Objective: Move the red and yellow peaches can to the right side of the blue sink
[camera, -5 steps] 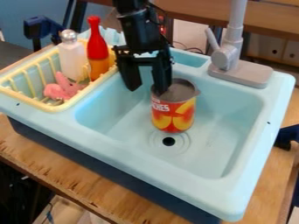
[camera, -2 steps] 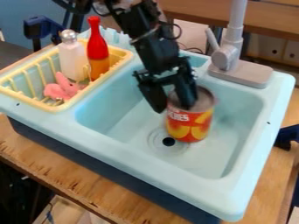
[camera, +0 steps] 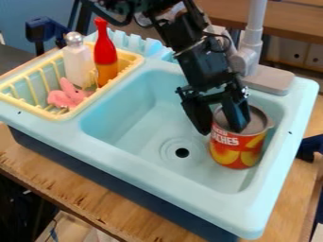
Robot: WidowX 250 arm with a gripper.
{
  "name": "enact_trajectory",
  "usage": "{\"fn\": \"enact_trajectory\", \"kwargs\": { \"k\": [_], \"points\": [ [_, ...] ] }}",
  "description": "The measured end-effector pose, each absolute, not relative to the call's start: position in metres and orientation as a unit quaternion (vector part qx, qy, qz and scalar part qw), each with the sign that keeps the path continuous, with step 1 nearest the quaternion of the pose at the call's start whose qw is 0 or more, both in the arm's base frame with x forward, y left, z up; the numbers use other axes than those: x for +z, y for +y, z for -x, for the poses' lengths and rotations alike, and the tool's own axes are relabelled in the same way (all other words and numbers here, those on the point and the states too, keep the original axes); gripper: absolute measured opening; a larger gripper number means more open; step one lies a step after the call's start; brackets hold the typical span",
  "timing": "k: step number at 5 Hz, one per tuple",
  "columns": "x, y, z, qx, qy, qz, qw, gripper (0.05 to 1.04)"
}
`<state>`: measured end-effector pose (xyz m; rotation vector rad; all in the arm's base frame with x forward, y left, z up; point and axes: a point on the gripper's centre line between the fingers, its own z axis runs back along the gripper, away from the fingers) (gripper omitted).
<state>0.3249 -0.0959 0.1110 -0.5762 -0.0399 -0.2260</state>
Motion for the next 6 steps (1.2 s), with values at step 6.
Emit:
{"fn": "enact_trajectory", "kwargs": {
  "k": [6],
  "points": [
    [0.186, -0.036, -0.264, -0.086, 0.039, 0.015, 0.995, 1.002]
  ]
}}
